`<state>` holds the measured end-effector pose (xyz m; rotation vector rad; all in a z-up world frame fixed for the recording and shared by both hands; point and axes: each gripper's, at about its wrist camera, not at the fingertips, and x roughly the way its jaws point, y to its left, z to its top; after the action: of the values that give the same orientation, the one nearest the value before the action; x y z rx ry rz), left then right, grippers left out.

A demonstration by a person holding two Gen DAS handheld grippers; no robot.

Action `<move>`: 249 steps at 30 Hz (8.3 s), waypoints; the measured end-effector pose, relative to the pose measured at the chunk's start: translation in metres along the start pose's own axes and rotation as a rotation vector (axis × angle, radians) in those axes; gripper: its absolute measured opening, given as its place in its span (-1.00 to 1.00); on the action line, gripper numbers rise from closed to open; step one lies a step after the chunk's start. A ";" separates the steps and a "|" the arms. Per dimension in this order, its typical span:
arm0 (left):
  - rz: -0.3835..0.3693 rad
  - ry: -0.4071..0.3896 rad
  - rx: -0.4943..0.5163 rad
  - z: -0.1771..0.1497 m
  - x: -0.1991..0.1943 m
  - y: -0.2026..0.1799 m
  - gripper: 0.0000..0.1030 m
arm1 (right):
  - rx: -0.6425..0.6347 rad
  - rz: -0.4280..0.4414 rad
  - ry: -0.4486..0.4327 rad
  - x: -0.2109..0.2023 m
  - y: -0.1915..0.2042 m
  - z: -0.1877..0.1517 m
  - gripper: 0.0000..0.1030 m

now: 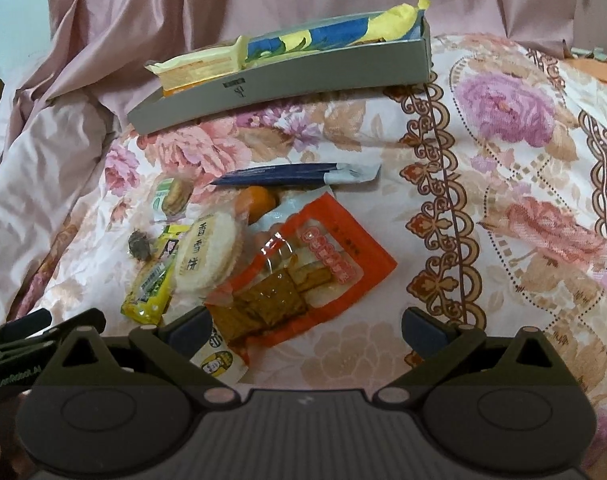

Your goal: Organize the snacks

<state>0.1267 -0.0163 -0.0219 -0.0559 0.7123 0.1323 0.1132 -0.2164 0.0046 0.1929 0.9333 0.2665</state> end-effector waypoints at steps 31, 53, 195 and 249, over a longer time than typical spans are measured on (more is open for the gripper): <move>-0.421 0.113 0.245 0.049 0.094 -0.054 0.98 | 0.040 0.145 0.087 0.033 -0.049 0.041 1.00; -0.356 0.140 0.055 0.035 0.085 -0.036 0.44 | 0.046 0.300 0.189 0.049 -0.037 0.034 1.00; -0.248 -0.248 -0.170 0.177 0.072 -0.070 0.46 | 0.316 0.500 -0.644 0.032 -0.077 0.135 -0.73; -0.224 -0.224 -0.192 0.161 0.038 -0.063 0.87 | 0.375 0.344 -0.593 0.044 -0.109 0.149 0.13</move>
<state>0.2681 -0.0595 0.0752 -0.2994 0.4641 -0.0084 0.2748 -0.3140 0.0271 0.7404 0.3466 0.3246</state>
